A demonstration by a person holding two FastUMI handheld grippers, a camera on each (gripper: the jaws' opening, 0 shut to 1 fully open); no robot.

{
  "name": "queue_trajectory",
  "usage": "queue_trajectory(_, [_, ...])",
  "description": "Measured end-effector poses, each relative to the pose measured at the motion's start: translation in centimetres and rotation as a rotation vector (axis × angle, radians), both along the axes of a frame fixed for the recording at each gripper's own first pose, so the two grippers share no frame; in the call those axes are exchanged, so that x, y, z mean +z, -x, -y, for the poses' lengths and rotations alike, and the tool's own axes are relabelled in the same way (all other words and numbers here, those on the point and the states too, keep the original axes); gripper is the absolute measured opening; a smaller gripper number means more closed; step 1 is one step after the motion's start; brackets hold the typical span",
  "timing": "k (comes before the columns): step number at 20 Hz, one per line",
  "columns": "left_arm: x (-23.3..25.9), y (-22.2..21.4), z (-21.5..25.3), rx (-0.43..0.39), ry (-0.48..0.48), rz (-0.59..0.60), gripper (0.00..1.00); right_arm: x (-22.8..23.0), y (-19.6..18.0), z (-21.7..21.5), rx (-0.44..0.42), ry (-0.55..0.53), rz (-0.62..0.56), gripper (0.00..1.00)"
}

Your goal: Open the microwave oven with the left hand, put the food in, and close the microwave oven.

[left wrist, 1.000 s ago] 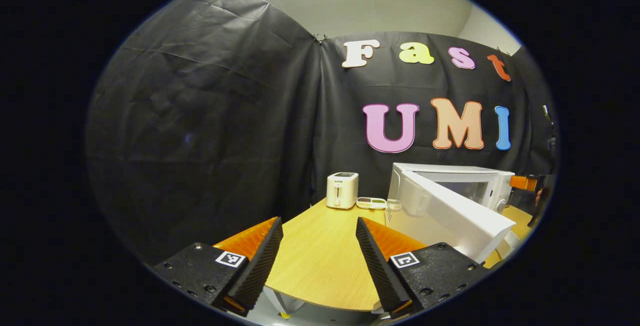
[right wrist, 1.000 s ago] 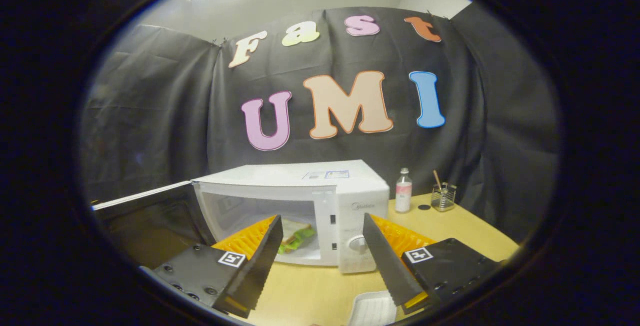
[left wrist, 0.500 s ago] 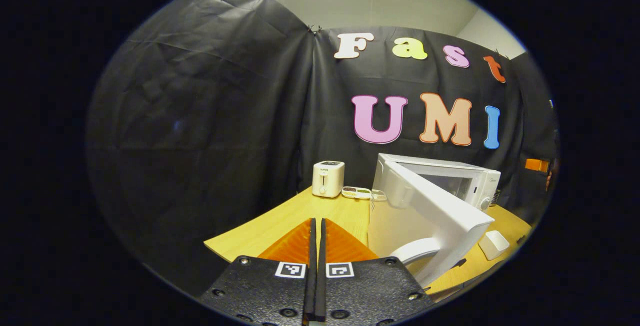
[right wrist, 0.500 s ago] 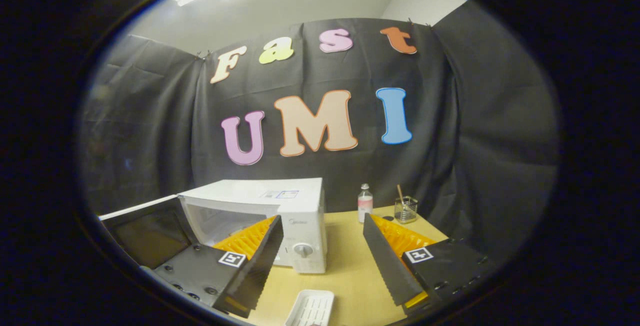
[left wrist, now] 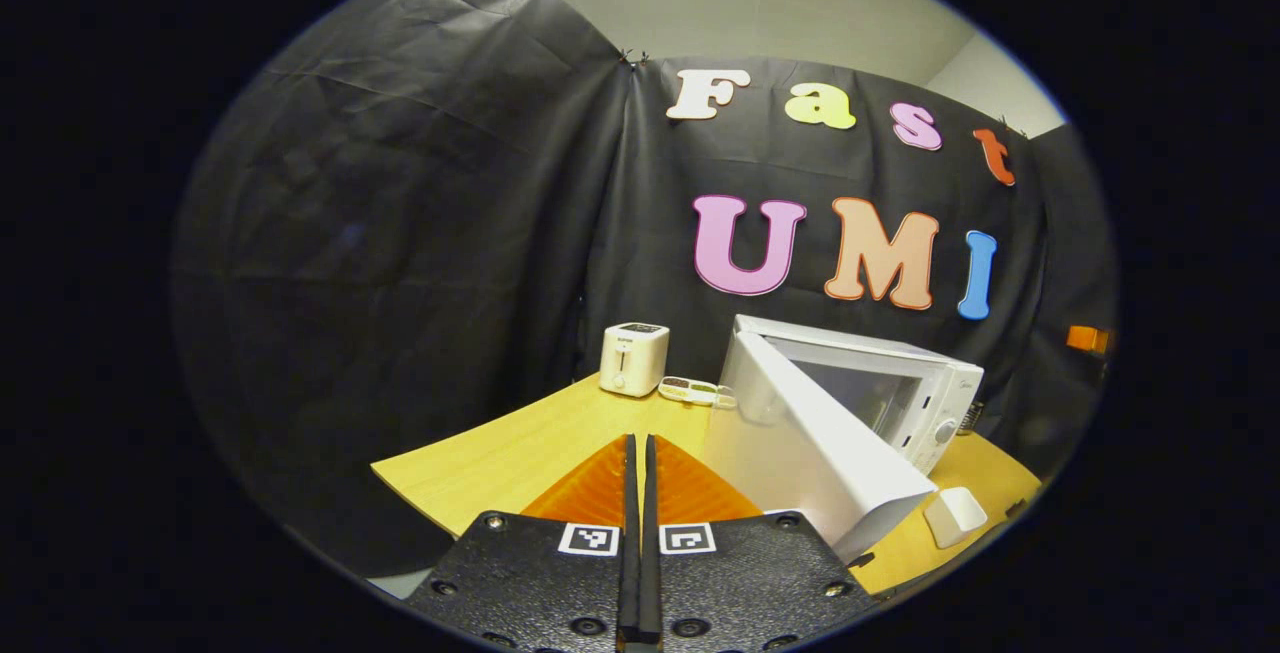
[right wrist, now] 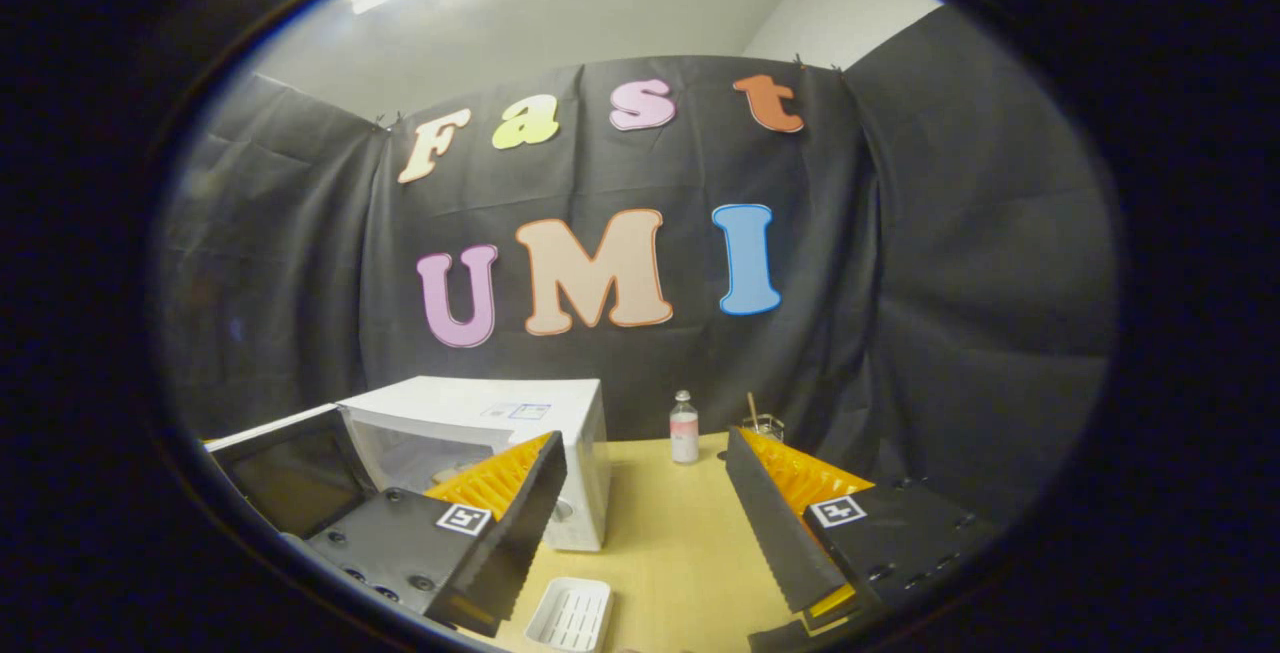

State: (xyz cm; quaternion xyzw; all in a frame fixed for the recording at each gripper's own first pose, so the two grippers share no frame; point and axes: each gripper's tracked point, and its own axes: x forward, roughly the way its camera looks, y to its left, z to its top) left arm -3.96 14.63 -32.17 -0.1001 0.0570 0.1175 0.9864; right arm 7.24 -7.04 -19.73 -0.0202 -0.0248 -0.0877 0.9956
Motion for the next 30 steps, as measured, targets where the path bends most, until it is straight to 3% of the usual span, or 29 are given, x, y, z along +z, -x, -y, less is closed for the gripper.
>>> queue_trajectory(4, [0.3,-1.3,3.5,-0.070,0.001,0.018,0.00,-0.1,0.7,1.4,-0.014,-0.021,0.006,0.91])
queue_trajectory(10, [0.2,-3.1,9.2,-0.179,0.076,0.038,0.01,-0.2,0.7,2.9,-0.033,-0.026,-0.006,0.91])
queue_trajectory(13, [0.3,-4.1,12.0,-0.235,0.054,0.036,0.00,-0.1,0.1,3.1,-0.028,-0.024,-0.011,0.91])
queue_trajectory(16, [0.6,-5.2,13.8,-0.235,0.026,0.042,0.00,0.2,-1.1,3.2,-0.022,-0.011,-0.018,0.91])
queue_trajectory(30, [-1.8,-12.8,22.2,-0.250,0.031,-0.040,0.01,1.7,-13.8,0.6,0.153,-0.099,-0.025,0.91])
